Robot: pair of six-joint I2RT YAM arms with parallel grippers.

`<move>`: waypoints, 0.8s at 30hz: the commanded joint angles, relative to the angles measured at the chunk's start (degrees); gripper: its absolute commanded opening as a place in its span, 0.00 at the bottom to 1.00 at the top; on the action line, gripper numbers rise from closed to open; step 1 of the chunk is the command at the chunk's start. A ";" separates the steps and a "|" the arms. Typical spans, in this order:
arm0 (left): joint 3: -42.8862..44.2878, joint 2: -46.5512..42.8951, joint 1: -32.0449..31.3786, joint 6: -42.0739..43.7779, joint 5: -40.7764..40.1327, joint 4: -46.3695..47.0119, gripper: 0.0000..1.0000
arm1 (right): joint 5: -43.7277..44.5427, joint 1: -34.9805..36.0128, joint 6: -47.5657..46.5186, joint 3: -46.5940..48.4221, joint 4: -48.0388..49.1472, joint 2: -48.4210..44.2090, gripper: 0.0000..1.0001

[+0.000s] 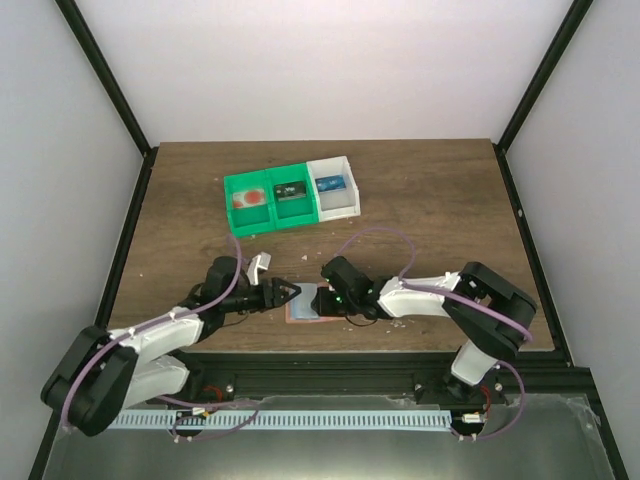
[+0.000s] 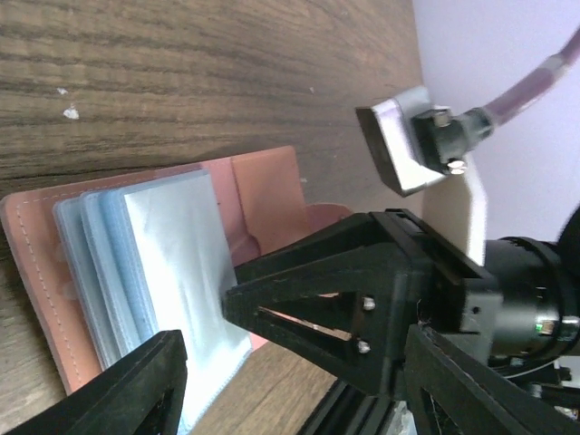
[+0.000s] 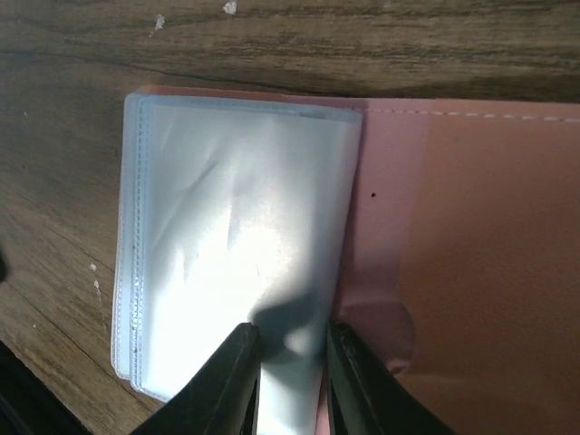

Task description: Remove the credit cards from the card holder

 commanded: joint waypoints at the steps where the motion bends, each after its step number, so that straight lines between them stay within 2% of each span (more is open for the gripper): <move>1: -0.01 5.52 -0.06 0.97 2.89 8.40 0.68 | -0.41 0.37 1.25 -2.34 1.69 -0.03 0.22; 11: -0.70 12.37 -0.06 -0.12 2.68 13.78 0.69 | -2.39 0.37 1.36 -3.55 4.48 0.98 0.22; 24: -0.37 14.96 -0.06 1.12 -0.28 11.06 0.69 | -1.67 0.35 0.56 -3.86 3.93 1.14 0.22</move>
